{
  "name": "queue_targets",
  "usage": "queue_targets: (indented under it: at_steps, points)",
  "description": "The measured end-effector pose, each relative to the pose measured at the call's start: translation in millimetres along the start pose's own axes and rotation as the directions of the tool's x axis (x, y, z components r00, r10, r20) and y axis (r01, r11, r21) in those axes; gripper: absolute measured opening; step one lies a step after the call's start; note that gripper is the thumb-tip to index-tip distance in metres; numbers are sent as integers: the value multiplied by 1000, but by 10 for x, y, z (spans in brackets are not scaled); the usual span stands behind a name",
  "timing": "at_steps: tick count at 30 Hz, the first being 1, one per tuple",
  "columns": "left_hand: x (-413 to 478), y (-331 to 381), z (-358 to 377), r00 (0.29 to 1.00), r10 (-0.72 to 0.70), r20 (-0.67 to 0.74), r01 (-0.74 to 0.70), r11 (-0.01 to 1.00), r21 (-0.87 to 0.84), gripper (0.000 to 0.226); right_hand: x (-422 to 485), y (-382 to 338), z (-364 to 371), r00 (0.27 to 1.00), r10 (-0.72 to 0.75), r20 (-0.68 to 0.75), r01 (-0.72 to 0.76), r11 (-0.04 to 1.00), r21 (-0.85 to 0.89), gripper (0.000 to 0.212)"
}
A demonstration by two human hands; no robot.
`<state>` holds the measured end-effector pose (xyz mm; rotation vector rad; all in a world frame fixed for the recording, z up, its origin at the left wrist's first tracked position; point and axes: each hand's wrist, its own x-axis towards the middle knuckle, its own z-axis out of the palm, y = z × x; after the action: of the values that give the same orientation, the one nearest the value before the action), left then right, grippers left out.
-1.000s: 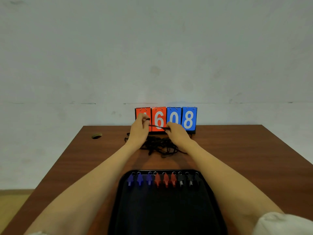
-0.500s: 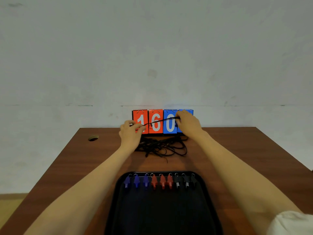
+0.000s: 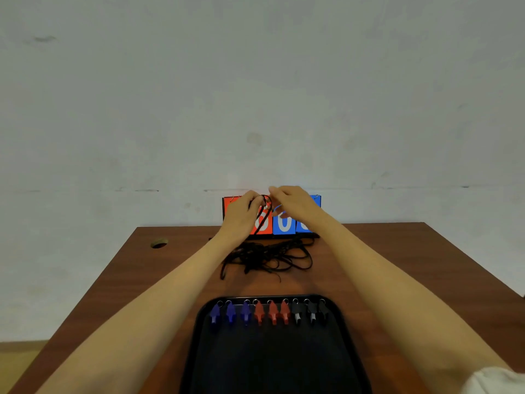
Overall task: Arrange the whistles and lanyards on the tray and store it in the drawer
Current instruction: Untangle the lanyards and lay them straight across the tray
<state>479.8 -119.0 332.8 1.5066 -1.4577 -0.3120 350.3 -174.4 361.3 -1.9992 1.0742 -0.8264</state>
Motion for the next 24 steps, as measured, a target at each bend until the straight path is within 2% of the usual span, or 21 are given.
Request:
queue_targets:
  at_steps: [2,5,11,14,16,19,21,23,24]
  points:
    - [9,62,-57,1000,11,-22,-12,1000,-24,27,1,-85,-11,999,20,32,-23,995,95,34]
    - [23,115,-167,997,25,-69,-26,1000,-11,27,16,-172,-36,1000,5,22,-8,991,132,24]
    - [53,177,-362,985,149,-83,-143,987,68,29,-31,-309,-73,989,-82,122,59,982,178,29]
    - [29,171,-409,983,171,-64,-166,983,74,30,-47,-339,-62,990,-114,78,99,980,171,23]
    - [10,143,-416,983,172,-61,-165,980,110,30,-45,-338,-58,993,-120,1,119,986,116,19]
    - [13,4,-423,973,232,-9,-207,886,415,30,-43,-325,-96,983,-169,-73,159,979,-128,17]
    - [20,-125,-435,988,129,82,-153,778,610,30,-64,-317,-147,978,-198,-57,178,951,-254,22]
    - [25,-216,-433,984,-97,147,-44,673,739,38,-103,-320,-214,974,-221,-48,197,933,-301,20]
    - [22,-221,-425,969,-185,166,-3,659,752,46,-123,-332,-250,970,-239,-41,214,924,-317,17]
